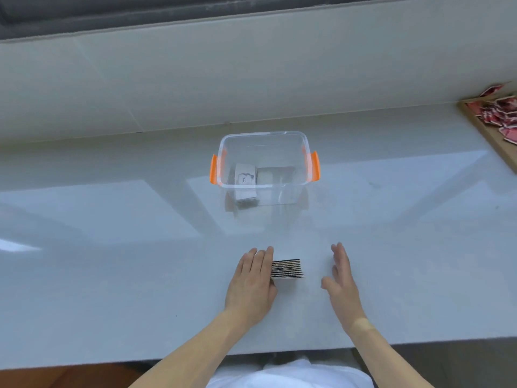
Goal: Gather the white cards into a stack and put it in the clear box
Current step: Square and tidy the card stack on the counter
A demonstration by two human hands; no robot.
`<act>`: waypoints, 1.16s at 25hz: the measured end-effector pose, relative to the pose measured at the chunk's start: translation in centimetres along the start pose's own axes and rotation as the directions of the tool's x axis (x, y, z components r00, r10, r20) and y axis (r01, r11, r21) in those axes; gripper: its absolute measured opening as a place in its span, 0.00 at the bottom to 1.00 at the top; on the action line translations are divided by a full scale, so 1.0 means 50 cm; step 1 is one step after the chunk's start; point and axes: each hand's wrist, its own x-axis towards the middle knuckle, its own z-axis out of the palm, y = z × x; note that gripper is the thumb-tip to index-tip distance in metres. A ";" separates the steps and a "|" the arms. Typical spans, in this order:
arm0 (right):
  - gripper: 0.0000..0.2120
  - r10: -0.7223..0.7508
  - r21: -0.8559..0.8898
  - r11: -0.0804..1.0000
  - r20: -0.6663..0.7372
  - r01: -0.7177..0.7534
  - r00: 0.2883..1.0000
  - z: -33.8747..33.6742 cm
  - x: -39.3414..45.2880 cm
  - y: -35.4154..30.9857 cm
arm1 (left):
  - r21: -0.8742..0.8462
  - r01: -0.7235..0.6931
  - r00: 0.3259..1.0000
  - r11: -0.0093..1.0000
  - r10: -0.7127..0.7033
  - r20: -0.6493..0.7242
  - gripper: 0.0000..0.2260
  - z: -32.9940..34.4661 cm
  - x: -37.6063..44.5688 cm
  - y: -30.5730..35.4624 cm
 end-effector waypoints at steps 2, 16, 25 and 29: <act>0.42 0.053 0.066 0.997 -0.051 -0.049 0.997 0.008 -0.017 -0.001 | -0.002 0.005 1.000 1.000 -0.005 -0.001 0.31 -0.001 0.003 0.000; 0.40 0.069 0.102 0.992 0.028 -0.071 0.997 0.118 -0.020 -0.029 | -0.041 0.035 0.999 0.999 -0.034 0.015 0.32 0.005 0.010 -0.005; 0.44 0.001 -0.452 0.873 0.377 0.183 0.926 0.082 0.025 -0.062 | -0.054 0.045 0.999 0.998 -0.046 -0.001 0.32 -0.001 0.018 -0.015; 0.34 -0.147 -0.783 0.272 0.541 0.560 0.828 0.117 0.062 -0.079 | -0.061 0.030 1.000 0.998 -0.030 -0.002 0.30 0.000 0.013 -0.010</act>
